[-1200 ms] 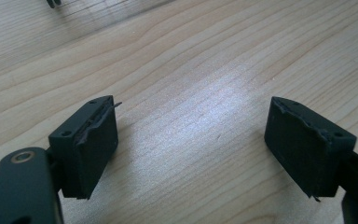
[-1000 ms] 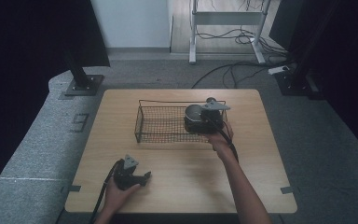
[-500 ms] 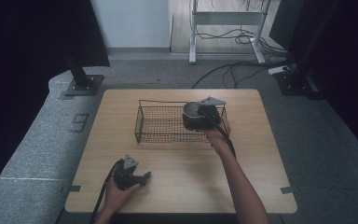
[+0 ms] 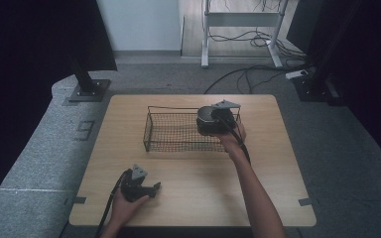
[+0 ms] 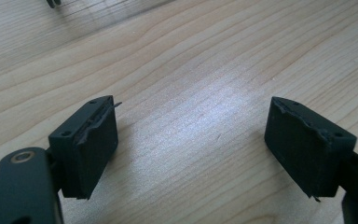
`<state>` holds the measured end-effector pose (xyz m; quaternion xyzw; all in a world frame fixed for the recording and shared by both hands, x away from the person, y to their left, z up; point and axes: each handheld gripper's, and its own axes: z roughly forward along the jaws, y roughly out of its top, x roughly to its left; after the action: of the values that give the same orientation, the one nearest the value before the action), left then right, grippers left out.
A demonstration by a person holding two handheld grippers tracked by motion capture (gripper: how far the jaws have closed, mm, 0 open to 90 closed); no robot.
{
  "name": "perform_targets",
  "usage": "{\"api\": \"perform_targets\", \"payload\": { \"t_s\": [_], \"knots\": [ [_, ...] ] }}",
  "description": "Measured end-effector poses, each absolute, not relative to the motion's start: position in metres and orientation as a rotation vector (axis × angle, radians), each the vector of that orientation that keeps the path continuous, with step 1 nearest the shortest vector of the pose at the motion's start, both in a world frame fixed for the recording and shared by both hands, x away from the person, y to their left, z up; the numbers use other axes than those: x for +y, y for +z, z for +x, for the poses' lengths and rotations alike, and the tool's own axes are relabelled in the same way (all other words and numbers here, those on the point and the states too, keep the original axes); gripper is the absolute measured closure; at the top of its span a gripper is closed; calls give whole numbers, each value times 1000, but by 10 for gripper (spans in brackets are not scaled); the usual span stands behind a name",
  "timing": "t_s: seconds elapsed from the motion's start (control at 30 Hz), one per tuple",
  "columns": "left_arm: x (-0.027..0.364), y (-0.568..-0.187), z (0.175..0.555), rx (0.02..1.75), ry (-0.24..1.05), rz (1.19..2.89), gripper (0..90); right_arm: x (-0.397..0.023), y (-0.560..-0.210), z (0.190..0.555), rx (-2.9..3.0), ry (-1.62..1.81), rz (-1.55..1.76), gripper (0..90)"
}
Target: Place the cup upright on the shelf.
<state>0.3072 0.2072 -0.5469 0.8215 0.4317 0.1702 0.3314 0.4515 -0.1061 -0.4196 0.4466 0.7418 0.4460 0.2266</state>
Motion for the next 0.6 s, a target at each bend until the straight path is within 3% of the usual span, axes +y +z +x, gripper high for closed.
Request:
{"api": "perform_targets", "payload": {
  "t_s": [0.6],
  "knots": [
    [207, -547, 307, 1129, 440, 2148, 171, -100, -426, 468, 2048, 1186, 1265, 183]
  ]
}}
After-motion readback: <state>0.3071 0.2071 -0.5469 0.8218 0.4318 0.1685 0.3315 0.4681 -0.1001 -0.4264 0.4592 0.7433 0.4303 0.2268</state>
